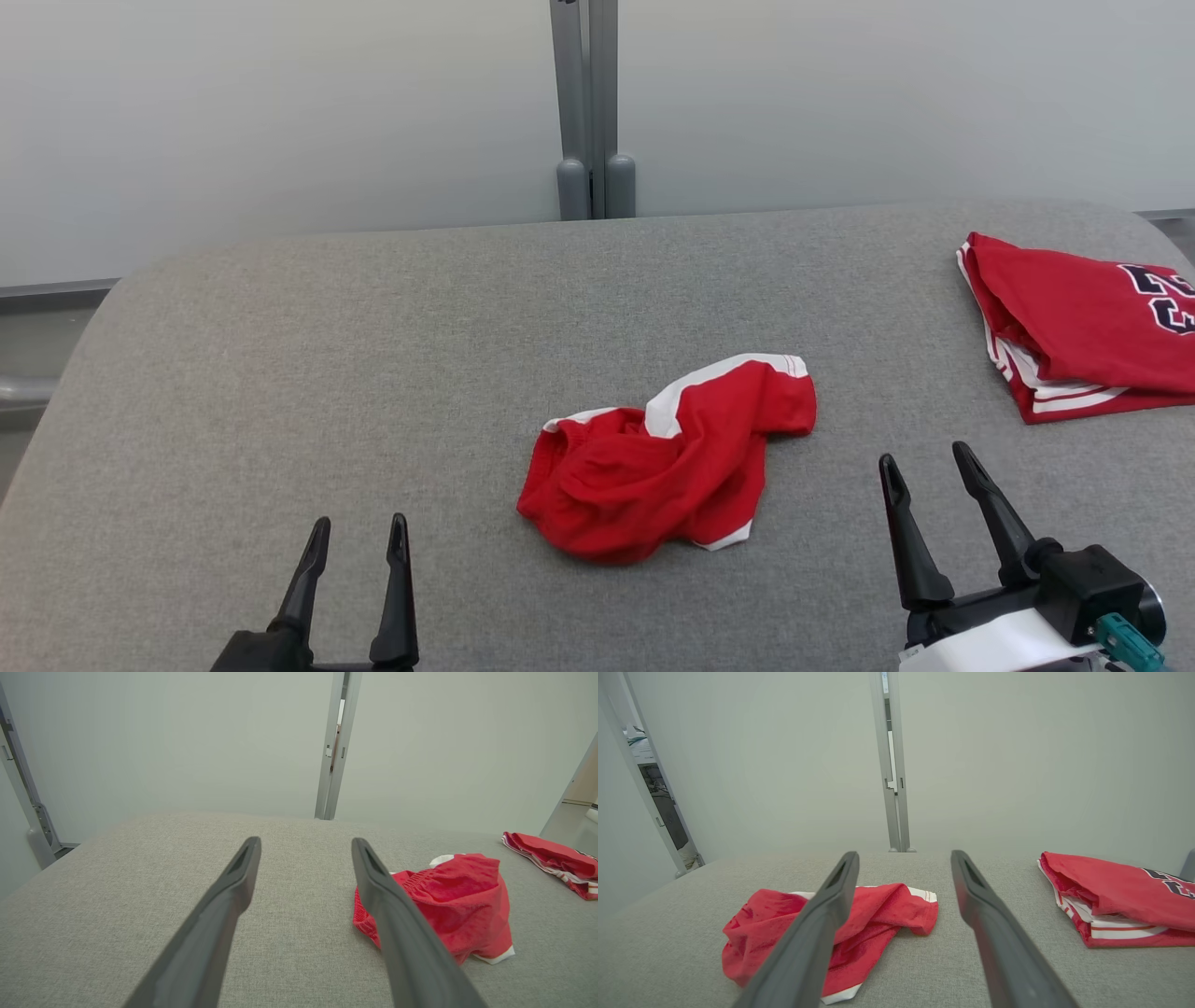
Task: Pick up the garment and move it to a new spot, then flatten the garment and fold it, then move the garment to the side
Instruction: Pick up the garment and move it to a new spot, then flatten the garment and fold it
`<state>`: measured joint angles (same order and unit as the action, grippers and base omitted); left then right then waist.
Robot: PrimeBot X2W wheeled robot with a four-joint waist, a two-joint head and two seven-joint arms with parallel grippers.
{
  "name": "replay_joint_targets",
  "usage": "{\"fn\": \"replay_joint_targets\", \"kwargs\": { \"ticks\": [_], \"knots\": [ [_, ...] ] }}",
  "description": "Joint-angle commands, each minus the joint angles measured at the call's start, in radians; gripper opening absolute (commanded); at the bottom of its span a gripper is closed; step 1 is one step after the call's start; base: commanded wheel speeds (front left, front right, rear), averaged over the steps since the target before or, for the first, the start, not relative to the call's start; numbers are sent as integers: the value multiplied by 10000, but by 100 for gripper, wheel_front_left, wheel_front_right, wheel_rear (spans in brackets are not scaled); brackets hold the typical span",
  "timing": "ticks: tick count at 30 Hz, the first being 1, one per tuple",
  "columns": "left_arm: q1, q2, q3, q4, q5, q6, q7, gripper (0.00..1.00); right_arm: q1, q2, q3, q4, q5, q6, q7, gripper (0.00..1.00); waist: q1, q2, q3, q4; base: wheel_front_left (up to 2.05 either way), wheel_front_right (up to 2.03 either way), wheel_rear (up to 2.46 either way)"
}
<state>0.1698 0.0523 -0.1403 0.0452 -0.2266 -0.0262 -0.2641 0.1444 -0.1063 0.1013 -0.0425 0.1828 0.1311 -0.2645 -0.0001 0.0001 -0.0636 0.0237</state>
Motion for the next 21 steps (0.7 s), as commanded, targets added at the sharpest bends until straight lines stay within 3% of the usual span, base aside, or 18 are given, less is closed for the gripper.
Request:
{"fn": "replay_joint_targets", "kwargs": {
  "ticks": [1, 21],
  "knots": [
    [-70, -6, -13, 48, 163, -28, 3, 100, 39, 10, 14, 37, 62, -8, 7, 100, 1, -1, 2, -3, 0, 0, 0],
    [-225, -15, -170, 35, 73, 147, 3, 100, 5, 3, 52, 155, 90, -8, 7, 100, 1, -1, -30, 24, 0, 0, 0]
  ]
}}
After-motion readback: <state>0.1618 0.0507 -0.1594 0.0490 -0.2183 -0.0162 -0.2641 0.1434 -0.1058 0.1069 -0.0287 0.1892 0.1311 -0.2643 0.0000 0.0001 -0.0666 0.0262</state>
